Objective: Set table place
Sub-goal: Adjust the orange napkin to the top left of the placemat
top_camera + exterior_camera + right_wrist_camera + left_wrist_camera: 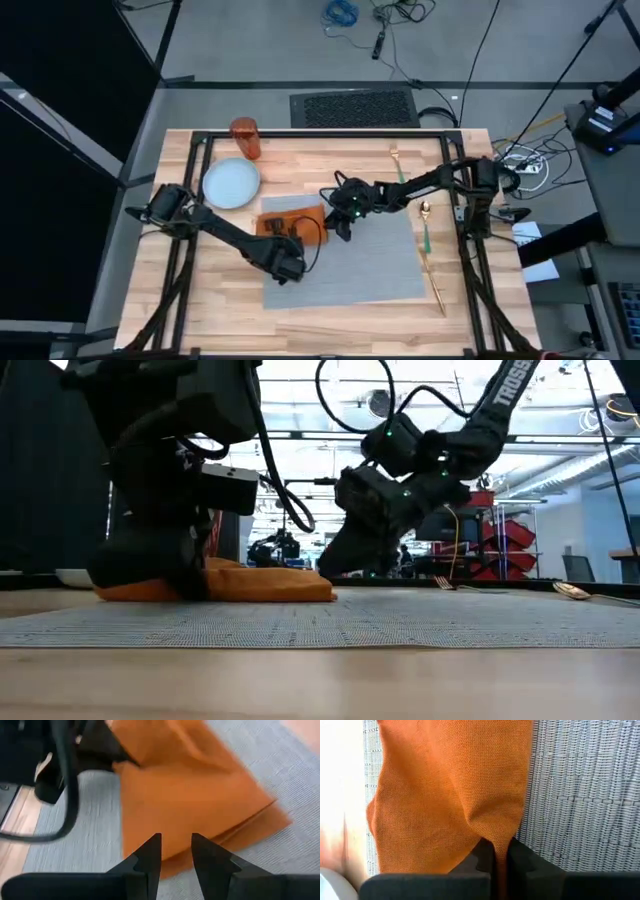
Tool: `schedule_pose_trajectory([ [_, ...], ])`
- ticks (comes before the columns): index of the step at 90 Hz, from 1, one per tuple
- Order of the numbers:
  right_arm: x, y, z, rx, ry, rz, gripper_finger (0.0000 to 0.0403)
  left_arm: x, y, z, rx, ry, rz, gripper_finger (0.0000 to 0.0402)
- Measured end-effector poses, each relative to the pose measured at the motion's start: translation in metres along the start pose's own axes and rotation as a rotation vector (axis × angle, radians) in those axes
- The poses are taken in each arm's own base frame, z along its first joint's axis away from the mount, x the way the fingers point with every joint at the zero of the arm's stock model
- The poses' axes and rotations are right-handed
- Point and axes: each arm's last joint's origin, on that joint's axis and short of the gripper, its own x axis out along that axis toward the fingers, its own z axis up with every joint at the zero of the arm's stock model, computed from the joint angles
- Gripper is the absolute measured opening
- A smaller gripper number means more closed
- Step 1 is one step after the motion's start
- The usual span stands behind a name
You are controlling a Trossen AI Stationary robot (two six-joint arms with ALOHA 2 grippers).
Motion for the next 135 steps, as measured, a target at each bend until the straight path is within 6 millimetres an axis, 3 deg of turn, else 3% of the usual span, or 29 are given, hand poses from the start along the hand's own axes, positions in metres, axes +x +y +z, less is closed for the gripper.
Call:
schedule_pose_trajectory([
  [31,-0.001,-0.002,0.026,-0.023,-0.011,0.000,0.0093,-0.004,-0.001,0.008,-0.005,-0.035,-0.007,0.0000],
  [70,-0.015,-0.038,0.020,0.104,0.075,-0.190,0.0093,-0.007,-0.001,0.011,0.015,-0.040,-0.013,0.0000],
  [107,-0.011,-0.025,0.014,0.133,0.138,-0.133,0.0098,-0.008,0.000,0.010,0.021,-0.026,-0.014,0.0000],
  [135,-0.027,-0.034,0.029,0.153,0.109,-0.166,0.0168,-0.008,0.000,0.010,0.021,-0.024,-0.019,0.0000],
])
